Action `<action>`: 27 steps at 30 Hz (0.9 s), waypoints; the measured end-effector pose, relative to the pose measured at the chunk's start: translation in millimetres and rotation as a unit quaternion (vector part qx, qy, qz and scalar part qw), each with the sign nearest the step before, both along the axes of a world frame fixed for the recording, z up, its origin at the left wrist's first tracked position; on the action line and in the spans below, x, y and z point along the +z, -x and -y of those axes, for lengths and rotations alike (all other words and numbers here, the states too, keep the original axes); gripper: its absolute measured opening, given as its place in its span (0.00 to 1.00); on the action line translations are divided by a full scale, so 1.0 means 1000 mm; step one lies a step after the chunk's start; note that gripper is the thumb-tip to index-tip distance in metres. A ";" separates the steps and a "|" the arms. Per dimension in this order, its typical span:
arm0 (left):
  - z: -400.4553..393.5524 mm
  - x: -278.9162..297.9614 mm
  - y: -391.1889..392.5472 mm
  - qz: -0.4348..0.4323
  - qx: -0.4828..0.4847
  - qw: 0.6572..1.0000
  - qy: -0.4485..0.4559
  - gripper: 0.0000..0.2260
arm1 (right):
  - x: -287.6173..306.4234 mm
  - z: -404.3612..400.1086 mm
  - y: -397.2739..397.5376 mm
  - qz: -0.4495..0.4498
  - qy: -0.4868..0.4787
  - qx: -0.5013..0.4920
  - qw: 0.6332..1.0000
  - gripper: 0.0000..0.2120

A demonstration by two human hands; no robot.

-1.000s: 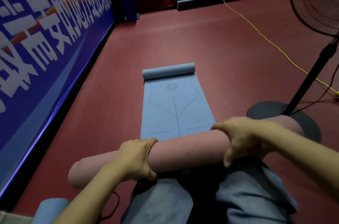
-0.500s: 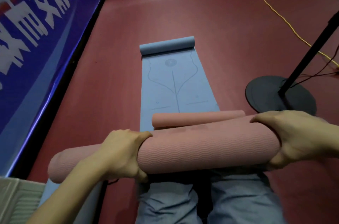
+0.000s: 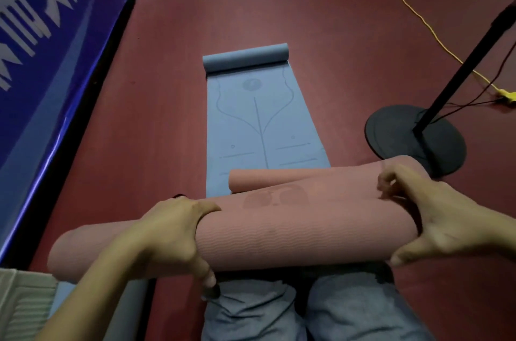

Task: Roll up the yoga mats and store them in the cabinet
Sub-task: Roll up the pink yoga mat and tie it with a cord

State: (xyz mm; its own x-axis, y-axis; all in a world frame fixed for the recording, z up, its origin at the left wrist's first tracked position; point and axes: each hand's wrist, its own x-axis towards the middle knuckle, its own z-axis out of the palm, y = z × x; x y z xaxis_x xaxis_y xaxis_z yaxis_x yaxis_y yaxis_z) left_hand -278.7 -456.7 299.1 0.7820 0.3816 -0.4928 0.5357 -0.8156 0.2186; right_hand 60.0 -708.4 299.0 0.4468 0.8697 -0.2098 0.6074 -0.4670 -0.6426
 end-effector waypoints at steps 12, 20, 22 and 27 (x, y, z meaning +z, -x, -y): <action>-0.015 -0.018 0.006 0.260 -0.005 0.964 0.051 0.39 | 0.012 0.032 0.004 0.067 0.002 0.089 0.994 0.35; -0.013 -0.024 0.020 0.277 -0.034 0.956 -0.092 0.33 | 0.028 0.022 0.017 0.151 0.102 0.064 0.981 0.37; -0.008 -0.032 0.022 0.281 -0.058 0.951 -0.116 0.35 | 0.034 0.015 0.026 0.235 0.169 0.122 0.949 0.38; 0.002 -0.044 0.026 0.243 -0.043 0.964 -0.101 0.42 | 0.032 0.000 0.046 0.305 0.275 0.172 0.896 0.55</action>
